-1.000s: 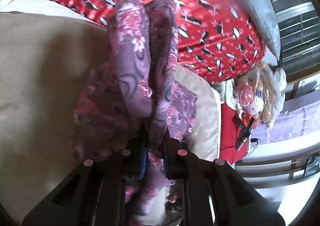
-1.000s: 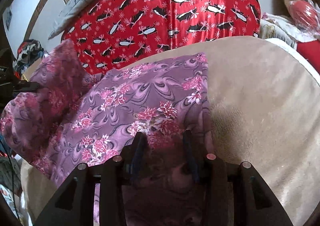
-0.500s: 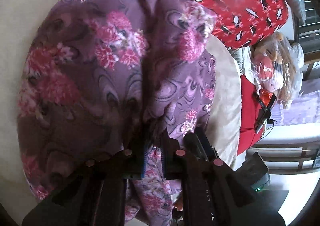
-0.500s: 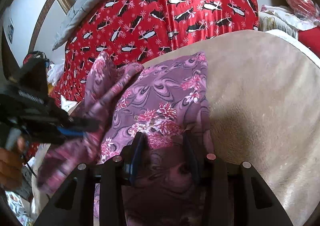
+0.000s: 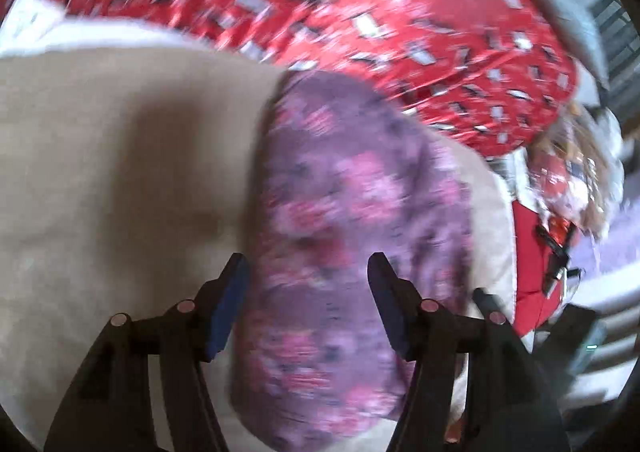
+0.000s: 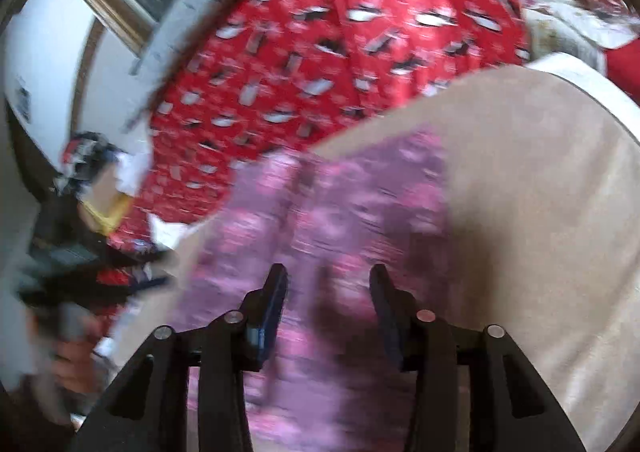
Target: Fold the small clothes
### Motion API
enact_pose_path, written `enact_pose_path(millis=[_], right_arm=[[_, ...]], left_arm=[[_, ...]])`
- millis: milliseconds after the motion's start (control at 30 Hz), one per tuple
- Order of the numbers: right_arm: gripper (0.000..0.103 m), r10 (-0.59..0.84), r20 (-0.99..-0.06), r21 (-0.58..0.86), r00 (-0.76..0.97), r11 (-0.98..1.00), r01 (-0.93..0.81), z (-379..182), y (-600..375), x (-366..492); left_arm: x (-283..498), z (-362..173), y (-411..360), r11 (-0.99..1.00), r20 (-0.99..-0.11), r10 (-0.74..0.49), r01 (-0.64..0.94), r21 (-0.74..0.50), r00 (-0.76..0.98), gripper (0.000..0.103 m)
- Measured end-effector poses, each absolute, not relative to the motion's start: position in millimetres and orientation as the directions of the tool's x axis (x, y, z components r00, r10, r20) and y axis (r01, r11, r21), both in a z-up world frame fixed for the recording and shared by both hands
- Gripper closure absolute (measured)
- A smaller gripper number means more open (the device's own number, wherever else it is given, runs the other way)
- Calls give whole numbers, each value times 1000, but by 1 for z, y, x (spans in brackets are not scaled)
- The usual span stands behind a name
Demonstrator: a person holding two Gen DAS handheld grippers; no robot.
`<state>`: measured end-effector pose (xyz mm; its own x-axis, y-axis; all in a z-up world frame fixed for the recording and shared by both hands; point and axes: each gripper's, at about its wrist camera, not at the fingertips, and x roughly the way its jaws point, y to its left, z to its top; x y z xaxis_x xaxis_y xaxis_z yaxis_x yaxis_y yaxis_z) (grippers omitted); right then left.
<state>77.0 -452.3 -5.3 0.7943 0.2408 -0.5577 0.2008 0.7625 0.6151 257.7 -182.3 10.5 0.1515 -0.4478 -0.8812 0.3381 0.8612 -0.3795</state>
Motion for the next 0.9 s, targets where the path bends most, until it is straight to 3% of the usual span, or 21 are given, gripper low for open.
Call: enact_pose_path(millis=[33, 167, 200, 233, 267, 467, 533, 700, 900], right_arm=[[39, 257, -570, 611, 780, 768, 194, -6, -446, 85], [43, 300, -653, 550, 695, 819, 163, -22, -410, 123], [50, 290, -683, 511, 671, 846, 155, -27, -399, 132], [82, 273, -694, 471, 666, 872, 134, -26, -390, 135], [92, 254, -700, 430, 667, 896, 110, -22, -383, 137], [95, 213, -553, 444, 805, 893, 69, 28, -409, 98], [95, 163, -568, 436, 807, 891, 126, 25, -429, 85], [95, 133, -733, 416, 667, 864, 285, -41, -459, 74], [81, 160, -631, 562, 760, 769, 305, -14, -488, 63]], left_arm=[[257, 2, -178, 862, -884, -449, 327, -388, 134, 43], [250, -21, -163, 835, -852, -517, 269, -480, 81, 42], [250, -23, -157, 821, -836, -544, 246, -515, 67, 42], [250, -23, -155, 816, -830, -555, 235, -529, 59, 43], [250, -21, -152, 811, -825, -563, 229, -538, 58, 43], [238, 7, -157, 808, -819, -555, 330, -488, 147, 42], [230, 2, -167, 816, -837, -527, 359, -452, 145, 42], [206, -29, -199, 830, -889, -446, 418, -368, 105, 41], [213, -1, -200, 810, -874, -457, 483, -333, 165, 41]])
